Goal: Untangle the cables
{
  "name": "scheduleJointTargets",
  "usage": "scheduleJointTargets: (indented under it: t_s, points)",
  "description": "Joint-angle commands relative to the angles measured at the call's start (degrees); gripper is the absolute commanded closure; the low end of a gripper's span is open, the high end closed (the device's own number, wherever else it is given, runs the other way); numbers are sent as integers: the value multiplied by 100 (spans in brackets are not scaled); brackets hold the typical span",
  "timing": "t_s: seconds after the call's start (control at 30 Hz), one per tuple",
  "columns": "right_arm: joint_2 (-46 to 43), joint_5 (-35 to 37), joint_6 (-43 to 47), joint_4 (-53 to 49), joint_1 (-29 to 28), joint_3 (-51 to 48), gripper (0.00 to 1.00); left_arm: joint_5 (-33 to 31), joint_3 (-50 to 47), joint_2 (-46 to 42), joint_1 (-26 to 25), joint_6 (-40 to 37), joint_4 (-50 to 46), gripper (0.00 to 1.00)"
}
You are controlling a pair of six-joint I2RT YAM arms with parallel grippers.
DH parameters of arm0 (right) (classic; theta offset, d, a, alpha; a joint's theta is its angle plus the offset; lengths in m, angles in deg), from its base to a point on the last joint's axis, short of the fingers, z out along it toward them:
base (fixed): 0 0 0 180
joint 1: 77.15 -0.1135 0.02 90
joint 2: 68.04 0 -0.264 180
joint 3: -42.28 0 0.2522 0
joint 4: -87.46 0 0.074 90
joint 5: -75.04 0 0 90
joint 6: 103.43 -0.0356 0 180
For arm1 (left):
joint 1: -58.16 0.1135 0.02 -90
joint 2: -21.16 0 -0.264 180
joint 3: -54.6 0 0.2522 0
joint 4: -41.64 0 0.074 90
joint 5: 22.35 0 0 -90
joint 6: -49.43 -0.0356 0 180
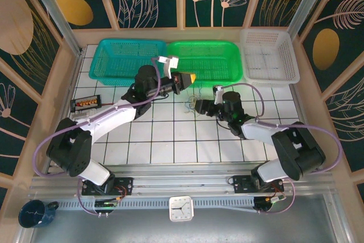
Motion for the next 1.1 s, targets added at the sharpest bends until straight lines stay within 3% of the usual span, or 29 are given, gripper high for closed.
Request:
scheduleJointTargets:
  t_s: [0.0,0.13,0.33,0.47,0.77,1.07]
  points:
    - [-152,254,337,-470,-21,89,33,358,161,-73,-6,186,-46,100]
    - [50,250,352,-452,7,131,34,512,120,-111,8,633,407,100]
    - [727,113,199,25,42,74,48,572,272,-174,21,771,478,100]
    - [1020,43,77,261,34,-11,51,631,224,-233,59,984,727,100]
    - [180,182,170,-352,32,-128,38,315,-119,-249,141,1146,929,100]
    - [-830,293,445,-1305,74,70,33,-256,-815,-391,362,1627,1534,100]
